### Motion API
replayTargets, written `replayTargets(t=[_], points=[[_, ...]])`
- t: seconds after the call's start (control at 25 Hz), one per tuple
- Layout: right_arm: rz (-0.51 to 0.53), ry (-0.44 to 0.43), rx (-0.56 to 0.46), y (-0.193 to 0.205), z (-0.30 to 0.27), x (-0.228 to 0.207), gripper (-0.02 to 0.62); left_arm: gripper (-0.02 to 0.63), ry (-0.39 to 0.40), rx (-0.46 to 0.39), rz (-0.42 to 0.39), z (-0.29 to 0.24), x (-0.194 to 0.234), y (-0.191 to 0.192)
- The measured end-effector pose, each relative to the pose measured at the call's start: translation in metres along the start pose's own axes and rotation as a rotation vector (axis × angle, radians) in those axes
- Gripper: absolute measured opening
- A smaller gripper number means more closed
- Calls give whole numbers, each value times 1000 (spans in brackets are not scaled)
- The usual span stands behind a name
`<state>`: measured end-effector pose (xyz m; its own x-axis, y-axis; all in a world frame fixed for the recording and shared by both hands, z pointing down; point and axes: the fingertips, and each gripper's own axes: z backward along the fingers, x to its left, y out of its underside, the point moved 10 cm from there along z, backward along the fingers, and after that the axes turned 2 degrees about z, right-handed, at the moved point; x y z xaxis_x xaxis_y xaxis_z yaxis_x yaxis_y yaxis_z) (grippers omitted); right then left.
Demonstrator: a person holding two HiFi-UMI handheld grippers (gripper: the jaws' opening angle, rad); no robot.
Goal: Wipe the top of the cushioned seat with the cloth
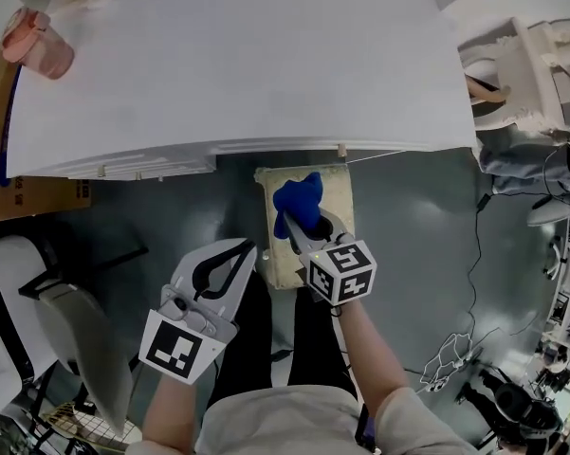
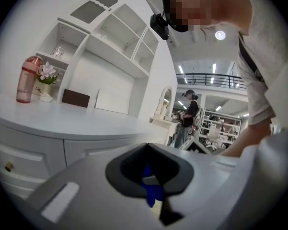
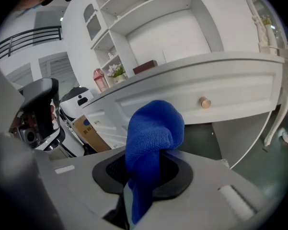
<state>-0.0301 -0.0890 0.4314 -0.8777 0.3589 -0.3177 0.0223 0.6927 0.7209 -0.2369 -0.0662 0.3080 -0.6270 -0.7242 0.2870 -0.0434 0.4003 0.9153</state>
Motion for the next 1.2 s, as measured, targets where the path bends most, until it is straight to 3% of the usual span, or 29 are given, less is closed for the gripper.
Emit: replayTargets(t=[0.48, 0.76, 0.96, 1.2], points=[[-16, 8, 137, 84, -84, -49, 92, 0, 8, 56, -3, -25, 23, 63], [30, 22, 236, 103, -117, -61, 101, 0, 17, 65, 5, -27, 28, 76], [79, 66, 284, 105, -126, -65, 180, 0, 10, 57, 14, -26, 32, 78], [112, 152, 228, 101, -116, -72, 299, 0, 7, 48, 27, -29, 35, 77]])
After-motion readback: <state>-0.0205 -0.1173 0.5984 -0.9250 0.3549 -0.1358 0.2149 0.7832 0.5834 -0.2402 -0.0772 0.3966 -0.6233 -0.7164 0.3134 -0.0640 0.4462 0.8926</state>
